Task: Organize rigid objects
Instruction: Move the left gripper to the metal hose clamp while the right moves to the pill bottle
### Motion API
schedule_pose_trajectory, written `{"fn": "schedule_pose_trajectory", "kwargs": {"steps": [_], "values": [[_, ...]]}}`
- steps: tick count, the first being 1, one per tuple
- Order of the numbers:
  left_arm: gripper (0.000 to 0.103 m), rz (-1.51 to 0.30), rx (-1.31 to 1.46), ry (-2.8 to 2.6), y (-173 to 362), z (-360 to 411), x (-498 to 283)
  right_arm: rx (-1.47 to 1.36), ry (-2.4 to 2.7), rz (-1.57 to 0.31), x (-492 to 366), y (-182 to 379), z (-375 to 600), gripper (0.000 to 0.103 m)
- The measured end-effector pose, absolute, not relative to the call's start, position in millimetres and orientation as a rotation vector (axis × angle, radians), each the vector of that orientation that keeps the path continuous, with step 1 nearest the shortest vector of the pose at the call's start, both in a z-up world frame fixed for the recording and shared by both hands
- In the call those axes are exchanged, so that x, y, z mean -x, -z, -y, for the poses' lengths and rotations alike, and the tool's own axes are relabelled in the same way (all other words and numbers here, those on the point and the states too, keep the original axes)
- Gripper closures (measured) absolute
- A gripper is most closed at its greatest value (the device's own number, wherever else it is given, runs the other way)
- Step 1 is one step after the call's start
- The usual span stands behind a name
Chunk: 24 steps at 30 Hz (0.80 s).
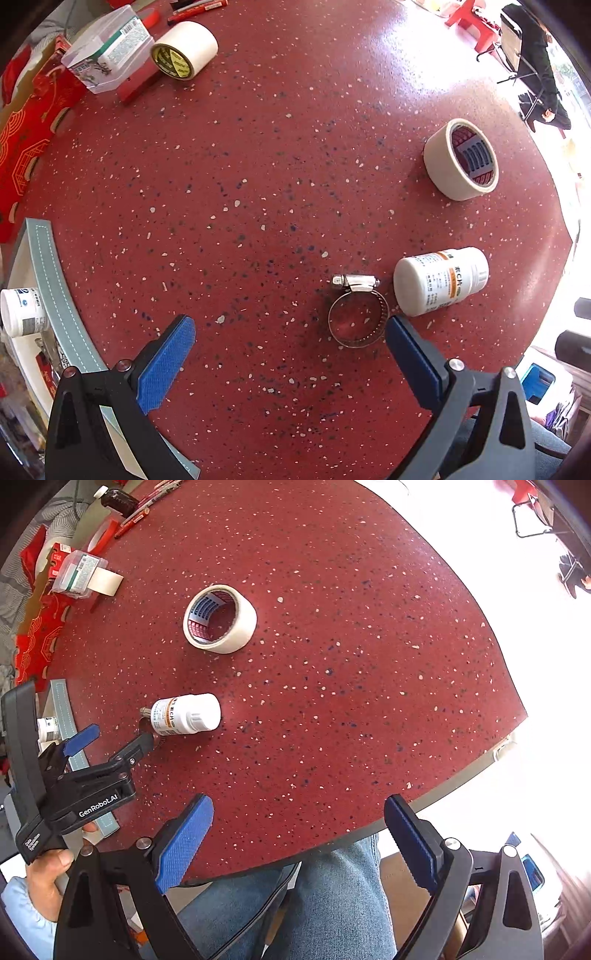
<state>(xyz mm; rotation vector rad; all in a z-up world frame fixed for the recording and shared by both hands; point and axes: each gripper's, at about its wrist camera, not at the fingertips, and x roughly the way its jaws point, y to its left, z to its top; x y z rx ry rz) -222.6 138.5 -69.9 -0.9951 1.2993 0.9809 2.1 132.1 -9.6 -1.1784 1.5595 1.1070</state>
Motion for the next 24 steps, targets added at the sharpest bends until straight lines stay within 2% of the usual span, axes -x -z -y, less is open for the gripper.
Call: {"fn": "schedule_pose_trajectory", "kwargs": {"steps": [7, 16, 24], "values": [[0.0, -1.337, 0.983, -0.968, 83, -146, 210, 1.174, -1.099, -1.584, -17, 11, -126, 0.008], [0.0, -1.226, 1.174, -1.169, 83, -175, 284, 1.221, -1.186, -1.546, 21, 19, -136, 0.008], [0.0, -1.212, 1.059, -1.135, 64, -191, 263, 1.223, -1.28, -1.507, 70, 27, -162, 0.008]]}}
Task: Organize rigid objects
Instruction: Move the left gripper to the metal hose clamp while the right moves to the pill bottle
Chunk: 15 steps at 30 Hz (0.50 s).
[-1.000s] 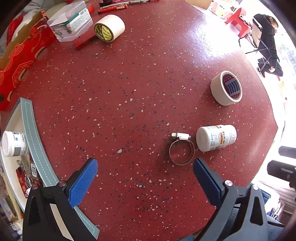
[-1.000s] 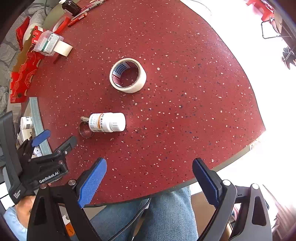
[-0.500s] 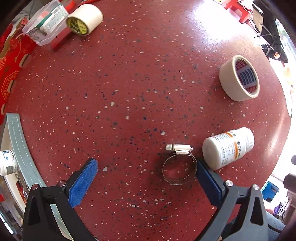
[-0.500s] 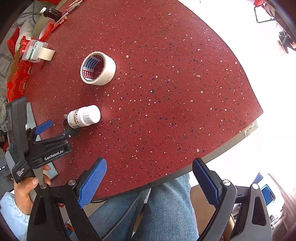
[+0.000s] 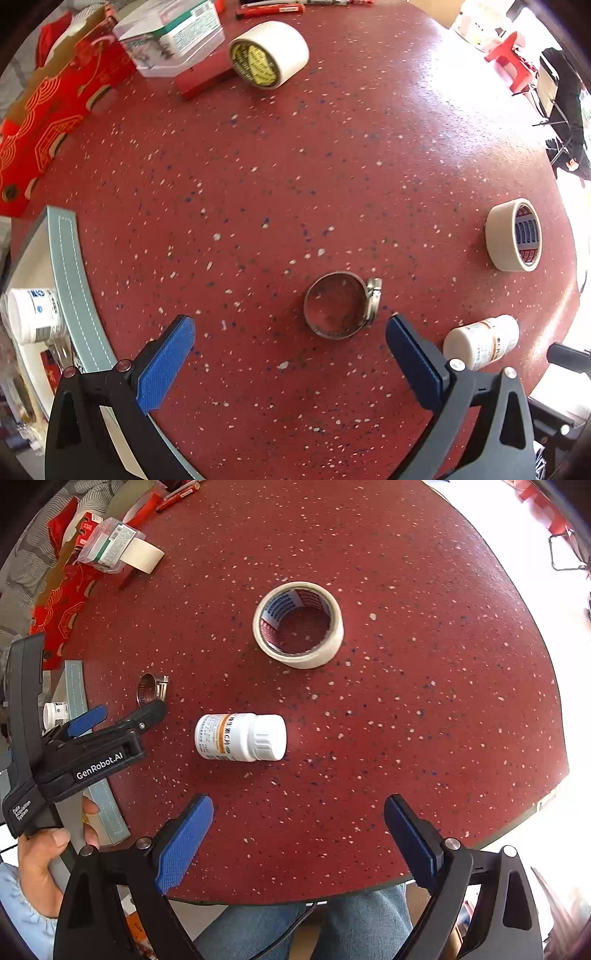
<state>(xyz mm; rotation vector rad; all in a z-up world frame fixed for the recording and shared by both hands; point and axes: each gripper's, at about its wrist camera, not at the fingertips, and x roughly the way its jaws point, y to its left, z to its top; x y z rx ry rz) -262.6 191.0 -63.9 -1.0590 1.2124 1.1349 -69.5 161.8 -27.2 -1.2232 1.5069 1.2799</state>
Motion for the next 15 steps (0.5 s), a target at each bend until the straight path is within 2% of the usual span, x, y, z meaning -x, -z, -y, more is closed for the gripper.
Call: {"fn": "schedule_pose_trajectory", "kwargs": {"steps": [11, 15], "values": [[0.0, -1.195, 1.156, -1.193, 75, -214, 285, 1.216, -1.282, -1.466, 105, 56, -174, 0.008], [0.0, -1.174, 1.207, -1.216, 77, -214, 288, 1.256, -1.295, -1.389, 115, 62, -180, 0.008]]}}
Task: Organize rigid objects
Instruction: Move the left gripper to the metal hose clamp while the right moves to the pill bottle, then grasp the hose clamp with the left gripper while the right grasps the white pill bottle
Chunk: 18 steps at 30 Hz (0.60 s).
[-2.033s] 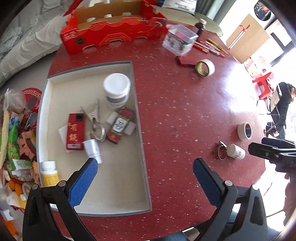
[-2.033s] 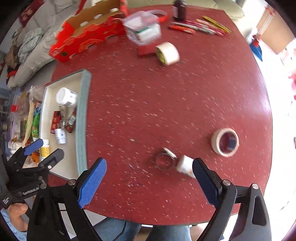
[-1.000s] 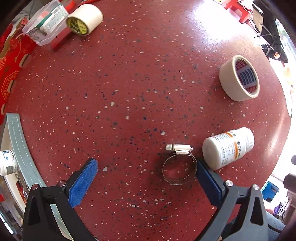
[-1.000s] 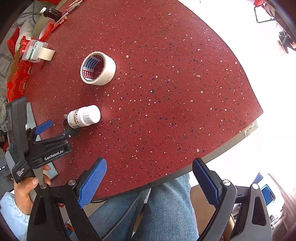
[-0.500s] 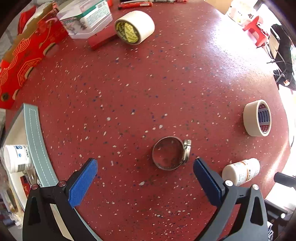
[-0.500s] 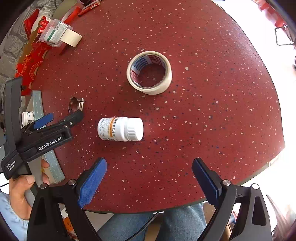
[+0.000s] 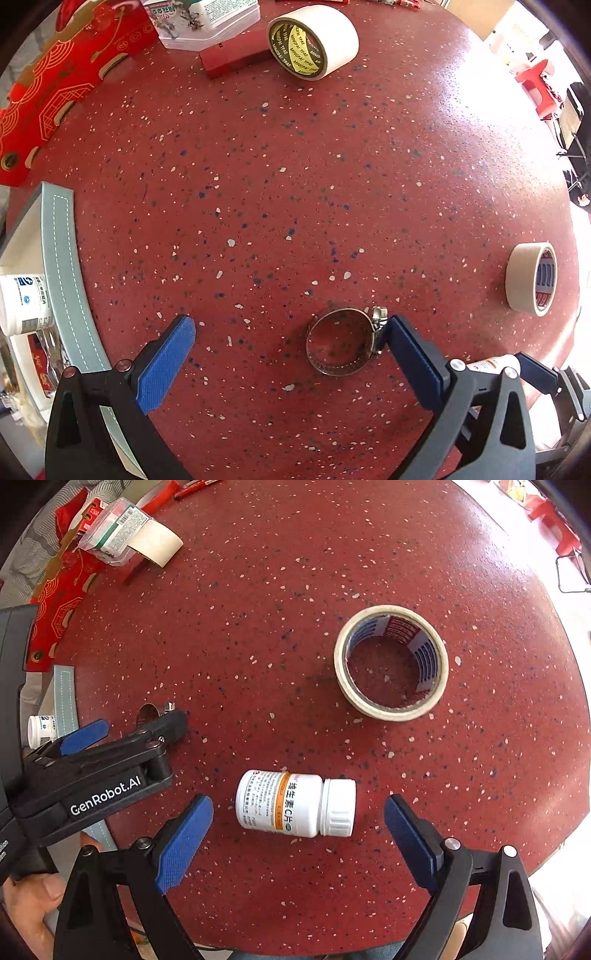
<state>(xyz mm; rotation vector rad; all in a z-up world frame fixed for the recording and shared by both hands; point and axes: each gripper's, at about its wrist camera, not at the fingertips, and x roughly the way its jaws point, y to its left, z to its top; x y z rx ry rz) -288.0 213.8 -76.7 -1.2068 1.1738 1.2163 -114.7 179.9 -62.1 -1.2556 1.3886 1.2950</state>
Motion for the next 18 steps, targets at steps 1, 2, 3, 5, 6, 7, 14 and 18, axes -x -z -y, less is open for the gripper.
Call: {"fn": "schedule_pose_trajectory", "kwargs": {"steps": [1, 2, 3, 5, 6, 7, 14, 18], "values": [[0.0, -1.174, 1.212, -1.225, 78, -214, 287, 1.277, -1.278, -1.383, 118, 67, -183, 0.008], [0.0, -1.167, 1.214, -1.239, 76, -214, 284, 1.287, -1.275, -1.383, 122, 70, -186, 0.009], [0.0, -1.153, 1.23, -1.244, 77, -214, 283, 1.302, -1.271, -1.378, 126, 71, -186, 0.009], [0.0, -1.132, 1.244, -1.27, 73, -208, 259, 1.365, -1.264, -1.334, 137, 76, -185, 0.008], [0.0, -1.12, 1.243, -1.283, 77, -195, 242, 1.403, -1.265, -1.309, 143, 78, -184, 0.008], [0.0, -1.112, 1.24, -1.293, 76, -194, 241, 1.429, -1.274, -1.296, 149, 81, -183, 0.004], [0.0, -1.11, 1.259, -1.294, 79, -183, 241, 1.351, -1.199, -1.408, 145, 86, -194, 0.0], [0.0, -1.103, 1.252, -1.298, 88, -188, 258, 1.447, -1.126, -1.419, 160, 97, -209, 0.0]]}}
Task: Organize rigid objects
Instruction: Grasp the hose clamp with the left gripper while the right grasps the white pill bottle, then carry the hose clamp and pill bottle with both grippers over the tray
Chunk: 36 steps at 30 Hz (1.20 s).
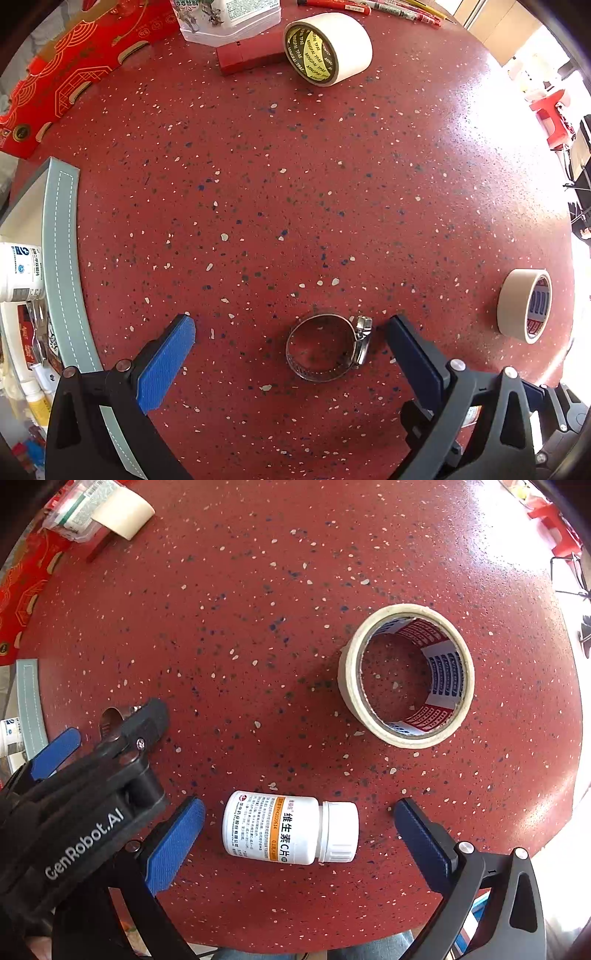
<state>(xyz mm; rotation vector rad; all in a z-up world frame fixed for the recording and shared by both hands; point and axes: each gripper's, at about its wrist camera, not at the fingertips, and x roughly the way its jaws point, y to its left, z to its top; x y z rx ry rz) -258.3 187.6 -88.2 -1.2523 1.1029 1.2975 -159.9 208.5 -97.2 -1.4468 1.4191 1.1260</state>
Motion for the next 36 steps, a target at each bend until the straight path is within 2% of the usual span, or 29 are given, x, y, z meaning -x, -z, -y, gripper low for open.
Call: {"fn": "schedule_pose_trajectory", "kwargs": {"steps": [6, 8, 9, 10, 11, 12, 15, 17, 18, 31, 36], "values": [[0.0, -1.124, 1.293, -1.29, 88, -194, 261, 1.401, -1.097, -1.396, 155, 96, -215, 0.002], [0.0, -1.126, 1.319, -1.295, 88, -195, 260, 1.419, -1.086, -1.347, 153, 90, -211, 0.018], [0.0, -1.13, 1.324, -1.292, 90, -195, 259, 1.412, -1.102, -1.337, 146, 82, -204, 0.022], [0.003, -1.133, 1.316, -1.286, 89, -195, 255, 1.411, -1.124, -1.313, 143, 75, -199, 0.037], [0.007, -1.134, 1.293, -1.287, 87, -194, 253, 1.413, -1.148, -1.303, 143, 72, -199, 0.043], [0.01, -1.136, 1.275, -1.27, 85, -193, 249, 1.417, -1.164, -1.316, 143, 70, -198, 0.044], [0.029, -1.152, 1.232, -1.228, 79, -194, 239, 1.42, -1.167, -1.317, 130, 68, -191, 0.044], [0.053, -1.16, 1.208, -1.207, 75, -193, 236, 1.419, -1.171, -1.322, 119, 65, -186, 0.044], [0.059, -1.165, 1.197, -1.197, 74, -193, 235, 1.418, -1.176, -1.329, 114, 64, -185, 0.044], [0.059, -1.157, 1.163, -1.139, 51, -145, 254, 1.391, -1.199, -1.32, 49, 48, -153, 0.044], [0.058, -1.117, 1.157, -1.114, 30, -116, 259, 1.456, -1.229, -1.236, 38, 36, -135, 0.044]]}}
